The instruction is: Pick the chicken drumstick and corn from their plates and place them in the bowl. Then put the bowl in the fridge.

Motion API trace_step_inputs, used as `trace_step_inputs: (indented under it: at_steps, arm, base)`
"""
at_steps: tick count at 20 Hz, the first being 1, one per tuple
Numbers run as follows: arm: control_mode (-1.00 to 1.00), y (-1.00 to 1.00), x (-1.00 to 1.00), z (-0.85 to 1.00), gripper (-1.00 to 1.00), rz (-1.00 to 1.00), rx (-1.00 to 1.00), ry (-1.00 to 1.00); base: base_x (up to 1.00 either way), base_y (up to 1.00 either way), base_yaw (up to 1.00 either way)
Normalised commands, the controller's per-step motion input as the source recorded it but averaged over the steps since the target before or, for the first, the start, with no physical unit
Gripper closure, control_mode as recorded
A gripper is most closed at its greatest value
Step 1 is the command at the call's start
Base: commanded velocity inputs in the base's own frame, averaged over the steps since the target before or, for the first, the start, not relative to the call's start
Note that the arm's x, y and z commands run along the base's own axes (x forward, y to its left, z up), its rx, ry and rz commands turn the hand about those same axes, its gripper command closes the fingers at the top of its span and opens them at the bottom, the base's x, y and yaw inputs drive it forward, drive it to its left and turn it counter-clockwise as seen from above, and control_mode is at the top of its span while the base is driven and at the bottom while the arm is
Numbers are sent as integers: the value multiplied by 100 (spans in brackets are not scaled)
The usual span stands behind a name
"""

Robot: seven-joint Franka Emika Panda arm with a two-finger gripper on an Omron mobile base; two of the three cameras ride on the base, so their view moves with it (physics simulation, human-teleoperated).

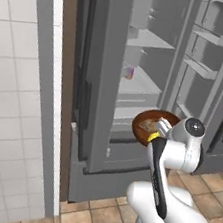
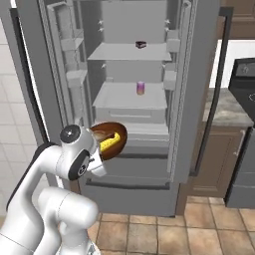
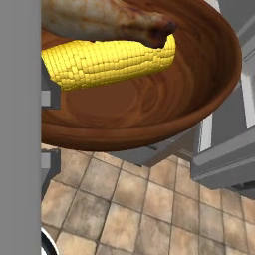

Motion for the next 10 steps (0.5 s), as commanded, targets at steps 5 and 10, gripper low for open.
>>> trace_step_inputs:
  at_steps: [5,10]
  arm:
    - [100,0,0,0,100,0,0,0]
    - [100,0,0,0,100,0,0,0]
  base:
    - [46,-35,21]
    - [46,-35,14]
